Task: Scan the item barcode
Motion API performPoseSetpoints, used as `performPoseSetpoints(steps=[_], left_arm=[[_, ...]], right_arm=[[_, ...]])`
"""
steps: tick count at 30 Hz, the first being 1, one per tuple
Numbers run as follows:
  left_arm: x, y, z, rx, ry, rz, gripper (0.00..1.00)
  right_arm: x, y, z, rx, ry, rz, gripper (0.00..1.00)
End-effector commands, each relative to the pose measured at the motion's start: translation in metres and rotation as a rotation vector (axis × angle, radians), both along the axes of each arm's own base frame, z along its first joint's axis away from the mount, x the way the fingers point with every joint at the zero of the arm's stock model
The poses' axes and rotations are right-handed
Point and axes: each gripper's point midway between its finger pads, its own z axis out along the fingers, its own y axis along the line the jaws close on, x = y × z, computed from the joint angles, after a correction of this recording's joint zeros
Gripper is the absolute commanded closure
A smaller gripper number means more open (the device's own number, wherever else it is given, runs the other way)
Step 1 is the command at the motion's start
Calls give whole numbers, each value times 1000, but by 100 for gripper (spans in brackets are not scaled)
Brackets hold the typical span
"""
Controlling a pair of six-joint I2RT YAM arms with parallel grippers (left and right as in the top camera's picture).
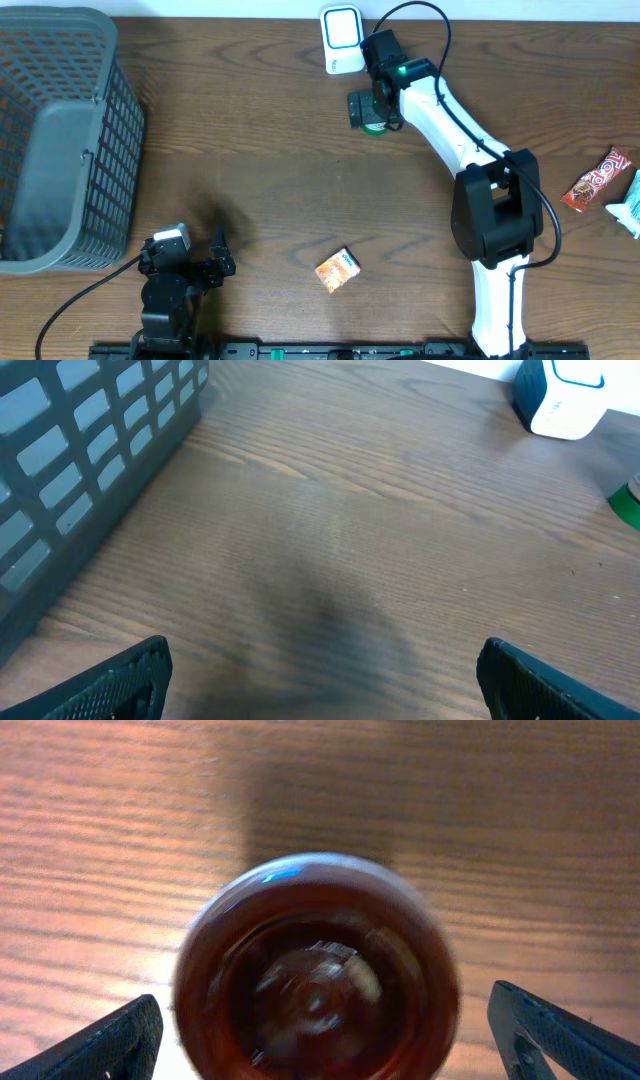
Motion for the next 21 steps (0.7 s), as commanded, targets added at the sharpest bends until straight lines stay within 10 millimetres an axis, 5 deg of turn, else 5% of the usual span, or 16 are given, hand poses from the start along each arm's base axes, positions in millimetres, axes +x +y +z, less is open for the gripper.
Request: performPoseSetpoints(steps=[1, 10, 21], left_arm=[[0, 1, -3, 18, 7, -2, 2], [0, 1, -3, 18, 7, -2, 2], [0, 1, -3, 18, 7, -2, 2]], right_arm=[[-1, -5, -33, -20, 61, 32, 1], [0, -5, -72, -36, 100, 44, 4], [-1, -6, -40, -47, 139, 38, 39]])
